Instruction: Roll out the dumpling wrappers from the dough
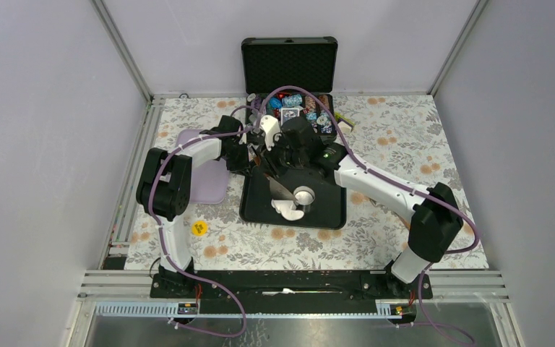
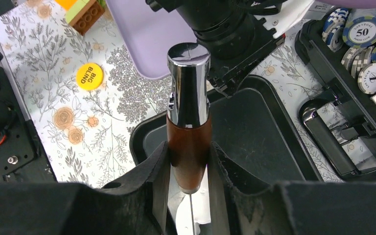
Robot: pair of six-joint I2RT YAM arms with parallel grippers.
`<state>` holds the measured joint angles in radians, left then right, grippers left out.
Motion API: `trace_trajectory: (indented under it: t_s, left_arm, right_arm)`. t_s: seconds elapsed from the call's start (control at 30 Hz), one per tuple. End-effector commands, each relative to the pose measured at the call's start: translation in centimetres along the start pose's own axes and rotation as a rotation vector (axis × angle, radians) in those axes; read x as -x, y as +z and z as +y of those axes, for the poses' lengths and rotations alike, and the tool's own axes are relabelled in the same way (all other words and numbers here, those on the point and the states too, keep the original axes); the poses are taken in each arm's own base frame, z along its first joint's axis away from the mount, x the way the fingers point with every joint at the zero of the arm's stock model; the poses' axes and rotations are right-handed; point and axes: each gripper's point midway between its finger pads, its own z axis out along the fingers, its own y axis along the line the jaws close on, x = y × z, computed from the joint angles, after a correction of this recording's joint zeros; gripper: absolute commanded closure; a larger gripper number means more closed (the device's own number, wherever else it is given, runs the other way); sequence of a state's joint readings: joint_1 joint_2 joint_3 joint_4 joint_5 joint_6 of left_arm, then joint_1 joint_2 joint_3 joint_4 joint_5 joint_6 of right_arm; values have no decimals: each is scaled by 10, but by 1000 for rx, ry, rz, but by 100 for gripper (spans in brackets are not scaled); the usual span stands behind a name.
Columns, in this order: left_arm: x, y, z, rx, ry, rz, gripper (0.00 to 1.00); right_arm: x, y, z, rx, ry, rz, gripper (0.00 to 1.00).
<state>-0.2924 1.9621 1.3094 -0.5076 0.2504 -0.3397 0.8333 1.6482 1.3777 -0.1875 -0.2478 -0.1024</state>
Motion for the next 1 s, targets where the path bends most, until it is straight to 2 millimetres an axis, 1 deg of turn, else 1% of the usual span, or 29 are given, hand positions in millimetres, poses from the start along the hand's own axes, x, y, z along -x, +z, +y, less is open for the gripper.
trace_trajectory:
  t_s: [0.0, 0.03, 0.1, 0.13, 0.17, 0.2, 0.27, 0.3, 0.4, 0.43, 0.47, 0.53, 0.57, 0.63, 0.77, 0.8, 0.87, 0.9, 0.97]
  left_arm:
    - [-6, -3, -6, -21, 18, 4, 100]
    - [-5, -4, -7, -24, 20, 2, 100]
    - [-1, -6, -11, -47, 33, -1, 100]
    - [0, -7, -14, -63, 35, 1, 100]
    - [1, -9, -18, -84, 34, 4, 90]
    - [2, -12, -21, -105, 34, 3, 71]
    - [7, -19, -28, -148, 34, -8, 51]
    - [9, -24, -32, -172, 35, -16, 41]
    - [18, -42, -45, -246, 42, -51, 20]
    - [23, -53, -51, -279, 52, -70, 9]
    - [27, -63, -57, -311, 64, -87, 3]
    - [34, -84, -69, -365, 98, -124, 1]
    - [36, -96, -76, -398, 123, -143, 1]
    - [38, -121, -92, -475, 187, -177, 1]
    - [33, -172, -124, -632, 356, -241, 1]
    - [31, -183, -130, -664, 386, -253, 1]
    - [26, -200, -146, -735, 437, -267, 1]
    - [23, -205, -154, -762, 457, -269, 1]
    - [17, -209, -170, -795, 487, -272, 1]
  right_arm:
    - [33, -10, 1, -10, 33, -88, 100]
    - [36, -15, -1, -7, 47, -93, 100]
    - [41, -29, -14, -7, 96, -111, 100]
    - [43, -36, -20, 8, 150, -125, 100]
    - [46, -45, -27, 15, 189, -139, 100]
    - [46, -53, -36, 15, 223, -149, 100]
    - [46, -71, -50, 20, 260, -172, 100]
    - [47, -80, -52, 35, 268, -185, 100]
    - [47, -103, -69, 50, 332, -219, 100]
    - [48, -111, -76, 55, 367, -236, 100]
    - [49, -117, -81, 69, 407, -254, 100]
    - [47, -127, -96, 84, 495, -286, 100]
    - [46, -130, -99, 98, 529, -295, 100]
    - [42, -132, -100, 137, 590, -307, 100]
    - [39, -137, -97, 217, 652, -346, 100]
    - [37, -138, -96, 238, 674, -352, 100]
    - [40, -146, -96, 287, 708, -385, 100]
    - [43, -150, -95, 319, 726, -397, 100]
    - [50, -157, -92, 374, 740, -417, 100]
